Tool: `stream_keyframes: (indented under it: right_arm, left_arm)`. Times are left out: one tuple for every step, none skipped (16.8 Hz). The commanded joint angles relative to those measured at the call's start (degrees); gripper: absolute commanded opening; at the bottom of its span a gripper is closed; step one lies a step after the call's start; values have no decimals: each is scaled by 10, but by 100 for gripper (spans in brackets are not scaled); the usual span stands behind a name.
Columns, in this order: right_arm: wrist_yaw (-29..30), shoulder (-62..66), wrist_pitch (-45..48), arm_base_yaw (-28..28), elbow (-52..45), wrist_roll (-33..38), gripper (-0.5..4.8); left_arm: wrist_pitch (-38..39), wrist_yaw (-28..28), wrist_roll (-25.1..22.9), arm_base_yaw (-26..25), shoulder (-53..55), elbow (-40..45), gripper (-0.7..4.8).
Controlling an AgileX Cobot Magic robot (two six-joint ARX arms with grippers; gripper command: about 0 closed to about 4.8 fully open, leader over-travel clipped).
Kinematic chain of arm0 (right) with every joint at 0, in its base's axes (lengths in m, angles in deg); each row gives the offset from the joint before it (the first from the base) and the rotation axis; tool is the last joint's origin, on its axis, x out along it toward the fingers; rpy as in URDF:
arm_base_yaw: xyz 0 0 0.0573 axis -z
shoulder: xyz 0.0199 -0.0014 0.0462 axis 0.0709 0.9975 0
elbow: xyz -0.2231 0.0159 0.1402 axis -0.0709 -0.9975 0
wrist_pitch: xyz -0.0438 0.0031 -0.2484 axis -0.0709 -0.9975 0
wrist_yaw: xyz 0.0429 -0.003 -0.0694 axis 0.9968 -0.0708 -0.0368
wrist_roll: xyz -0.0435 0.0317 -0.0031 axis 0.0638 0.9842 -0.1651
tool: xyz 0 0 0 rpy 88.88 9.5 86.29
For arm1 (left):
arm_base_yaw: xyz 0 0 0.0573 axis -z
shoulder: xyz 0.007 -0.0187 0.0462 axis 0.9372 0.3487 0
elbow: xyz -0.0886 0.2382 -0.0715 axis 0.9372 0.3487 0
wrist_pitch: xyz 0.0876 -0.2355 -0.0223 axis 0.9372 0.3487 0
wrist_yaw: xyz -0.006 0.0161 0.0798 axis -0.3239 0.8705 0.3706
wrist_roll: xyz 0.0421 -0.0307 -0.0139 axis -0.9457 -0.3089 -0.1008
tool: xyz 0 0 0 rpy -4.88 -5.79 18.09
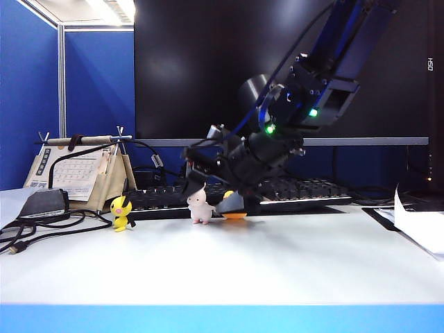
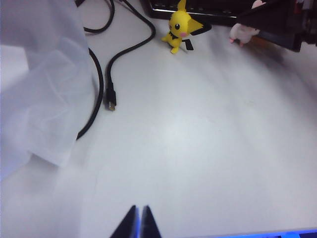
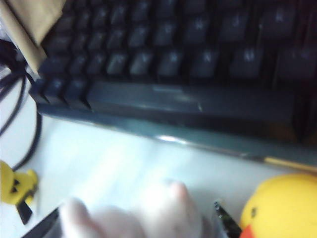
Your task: Pick up the doll with a different color than the other dolls and place it near you.
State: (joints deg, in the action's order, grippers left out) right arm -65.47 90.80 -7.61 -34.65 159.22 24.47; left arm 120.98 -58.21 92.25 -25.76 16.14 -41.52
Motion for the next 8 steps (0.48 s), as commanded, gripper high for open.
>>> stream_keyframes:
  right_arm:
    - [3, 3, 3, 0, 8, 2, 369]
    - [4, 6, -4, -2, 9, 2, 369]
    - [6, 15, -10, -4, 10, 2, 369]
    - [6, 19, -10, -5, 10, 2, 369]
    - [6, 21, -6, -6, 10, 2, 368]
    - [6, 21, -5, -6, 10, 2, 365]
    - [5, 21, 1, -7, 10, 2, 333]
    - [5, 21, 7, -7, 10, 2, 276]
  left_arm:
    - [-1, -1, 0, 0, 1, -1, 24]
    - [-1, -1, 0, 0, 1, -1, 24]
    - [-1, -1, 0, 0, 1, -1, 24]
    - [-1, -1, 0, 1, 1, -1, 24]
    - [-1, -1, 0, 0, 1, -1, 24]
    - [-1, -1, 0, 0, 1, -1, 24]
    - [-1, -1, 0, 0, 1, -1, 24]
    - [-1, -1, 0, 1, 1, -1, 24]
